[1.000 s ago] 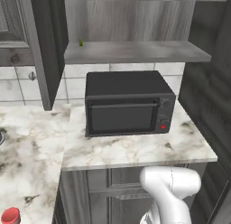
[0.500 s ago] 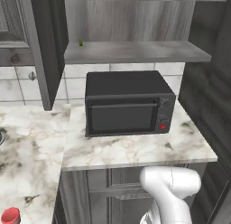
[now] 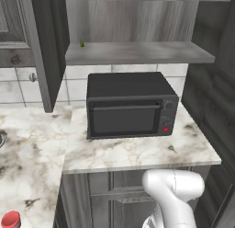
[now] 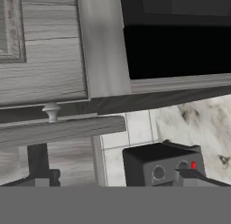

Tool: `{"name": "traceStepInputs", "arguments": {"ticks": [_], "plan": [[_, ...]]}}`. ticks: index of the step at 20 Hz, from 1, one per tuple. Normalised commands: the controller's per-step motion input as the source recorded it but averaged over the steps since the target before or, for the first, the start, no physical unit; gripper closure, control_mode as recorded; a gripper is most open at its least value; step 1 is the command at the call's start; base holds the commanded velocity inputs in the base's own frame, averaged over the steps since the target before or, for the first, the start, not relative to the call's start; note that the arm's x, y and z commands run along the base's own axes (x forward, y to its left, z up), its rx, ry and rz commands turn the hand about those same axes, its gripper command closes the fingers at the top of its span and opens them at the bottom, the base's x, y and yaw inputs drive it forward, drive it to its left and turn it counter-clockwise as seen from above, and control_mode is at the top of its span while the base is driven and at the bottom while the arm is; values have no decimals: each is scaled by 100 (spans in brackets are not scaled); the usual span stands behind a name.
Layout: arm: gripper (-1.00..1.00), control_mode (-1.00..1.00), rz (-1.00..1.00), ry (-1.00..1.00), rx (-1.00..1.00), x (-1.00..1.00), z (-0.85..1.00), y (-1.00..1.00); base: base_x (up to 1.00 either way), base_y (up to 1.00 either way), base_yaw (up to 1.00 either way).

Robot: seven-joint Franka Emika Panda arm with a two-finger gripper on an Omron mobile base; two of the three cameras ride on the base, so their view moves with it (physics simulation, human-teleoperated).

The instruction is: Pick the avocado and bread from the counter and place them on the plate. Then pick the jam from the cabinet and place it next to the plate. Lastly close the cabinet door.

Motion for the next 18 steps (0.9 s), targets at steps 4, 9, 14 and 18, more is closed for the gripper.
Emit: {"name": "traceStepInputs", "arguments": {"ticks": [4,9,14,18], "plan": [[-100,-100,0,4,0,9,0,-6,0,0,0],[-100,-100,0,4,0,13,0,-2,0,0,0],[-100,-100,0,2,0,7,0,-12,0,0,0],[-100,-100,0,3,0,9,0,-7,0,0,0]]}}
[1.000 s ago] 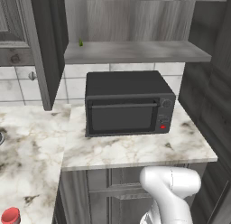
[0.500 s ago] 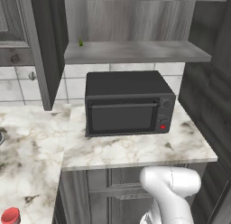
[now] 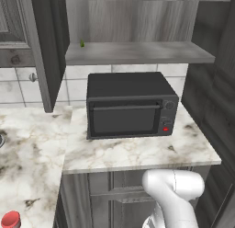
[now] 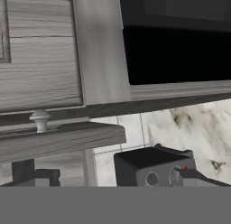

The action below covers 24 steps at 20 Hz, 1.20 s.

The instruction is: Pick the avocado and bread from the counter and place them on the plate. Then pick the jam from the cabinet and place it next to the plate. Lastly close the cabinet door.

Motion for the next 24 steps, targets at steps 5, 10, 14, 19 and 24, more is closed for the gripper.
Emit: {"name": "traceStepInputs", "arguments": {"ticks": [5,10,14,19,24], "plan": [[-100,-100,0,5,0,15,0,-1,0,0,0],[-100,-100,0,6,0,16,0,-1,0,0,0],[-100,-100,0,5,0,10,0,-6,0,0,0],[-100,-100,-2,6,0,13,-2,-7,0,0,0],[-100,-100,-6,3,3,7,-6,-21,0,0,0]]}}
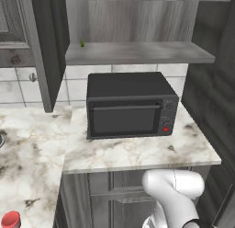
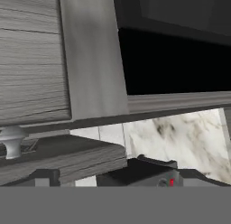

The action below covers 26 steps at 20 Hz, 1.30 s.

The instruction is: Pick the avocado and bread from the counter and place them on the plate. Then pick the jam from the cabinet and place it next to the plate. Lastly close the cabinet door.

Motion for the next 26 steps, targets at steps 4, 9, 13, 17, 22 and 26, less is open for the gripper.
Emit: {"name": "traceStepInputs", "arguments": {"ticks": [4,9,13,17,22,26], "plan": [[-100,-100,-8,1,5,2,-7,-25,0,0,0],[-100,-100,-6,1,2,17,-5,-3,0,0,0],[-100,-100,-2,2,1,27,-5,0,0,0,0],[-100,-100,0,1,3,22,-3,-2,0,0,0],[-100,-100,0,0,4,13,-1,-6,0,0,0],[-100,-100,0,0,3,10,0,-1,0,0,0]]}}
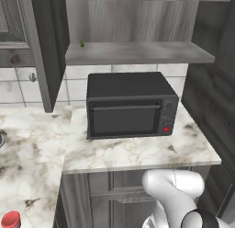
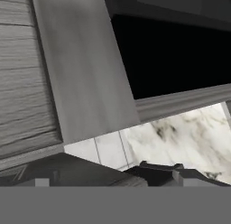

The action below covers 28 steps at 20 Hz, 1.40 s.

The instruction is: Pick the avocado and bread from the counter and place them on the plate. Then pick the jam from the cabinet and place it next to the plate. Lastly close the cabinet door.

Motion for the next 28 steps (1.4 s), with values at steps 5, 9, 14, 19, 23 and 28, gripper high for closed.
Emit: {"name": "traceStepInputs", "arguments": {"ticks": [5,9,14,19,23,28], "plan": [[-100,-100,0,0,2,36,-4,12,0,0,0],[-100,-100,0,0,2,33,0,24,0,0,0],[-100,-100,0,-2,7,4,0,53,0,0,0],[-100,-100,1,-2,11,0,5,63,0,0,0],[-100,-100,3,0,14,-9,34,62,0,0,0],[-100,-100,5,0,14,0,42,65,0,0,0]]}}
